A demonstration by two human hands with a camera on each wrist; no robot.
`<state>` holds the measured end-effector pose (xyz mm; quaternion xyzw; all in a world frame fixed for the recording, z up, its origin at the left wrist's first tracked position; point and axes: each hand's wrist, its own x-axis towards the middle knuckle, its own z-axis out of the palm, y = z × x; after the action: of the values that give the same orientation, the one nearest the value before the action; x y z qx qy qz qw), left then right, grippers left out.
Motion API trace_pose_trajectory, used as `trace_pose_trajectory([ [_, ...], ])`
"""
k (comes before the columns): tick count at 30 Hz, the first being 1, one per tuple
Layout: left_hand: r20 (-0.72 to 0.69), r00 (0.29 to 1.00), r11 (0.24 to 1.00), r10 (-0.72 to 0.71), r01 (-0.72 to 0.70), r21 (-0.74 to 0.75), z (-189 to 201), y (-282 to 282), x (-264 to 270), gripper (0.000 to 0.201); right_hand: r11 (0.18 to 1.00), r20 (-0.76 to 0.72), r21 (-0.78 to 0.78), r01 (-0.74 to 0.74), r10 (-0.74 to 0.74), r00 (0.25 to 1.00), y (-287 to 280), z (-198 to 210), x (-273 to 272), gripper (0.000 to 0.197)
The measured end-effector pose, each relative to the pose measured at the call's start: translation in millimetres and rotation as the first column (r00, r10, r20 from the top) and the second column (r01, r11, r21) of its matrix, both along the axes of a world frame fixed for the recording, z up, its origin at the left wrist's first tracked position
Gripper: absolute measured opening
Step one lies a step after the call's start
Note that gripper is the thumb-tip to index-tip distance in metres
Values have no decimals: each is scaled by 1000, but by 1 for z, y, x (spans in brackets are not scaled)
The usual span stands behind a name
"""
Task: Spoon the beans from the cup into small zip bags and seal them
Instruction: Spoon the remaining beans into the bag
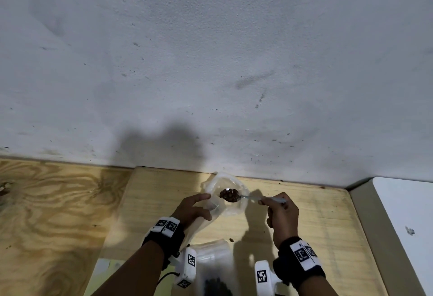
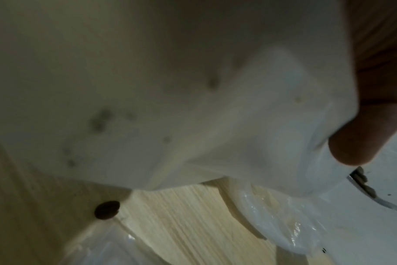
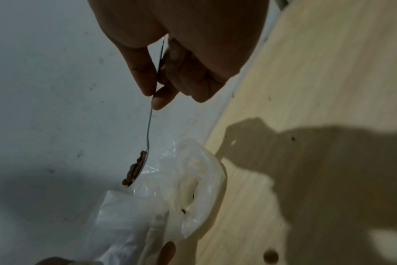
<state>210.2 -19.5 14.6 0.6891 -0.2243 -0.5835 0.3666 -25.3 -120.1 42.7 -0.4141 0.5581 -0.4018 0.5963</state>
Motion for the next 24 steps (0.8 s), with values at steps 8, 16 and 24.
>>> trace_pose_trajectory([
  [8, 5, 999, 999, -49, 48, 7, 5, -5, -8, 74, 859, -280, -222, -461, 397, 874, -4, 24, 18, 37],
  [16, -65, 997, 998, -37, 34, -45, 16, 2, -10, 76, 980, -163, -181, -83, 53, 985, -13, 14, 7, 19],
  [24, -44, 999, 995, 27, -31, -93, 19, 12, -17, 79, 999, -311, 48, -25, 39, 950, 1, -20, 19, 34],
])
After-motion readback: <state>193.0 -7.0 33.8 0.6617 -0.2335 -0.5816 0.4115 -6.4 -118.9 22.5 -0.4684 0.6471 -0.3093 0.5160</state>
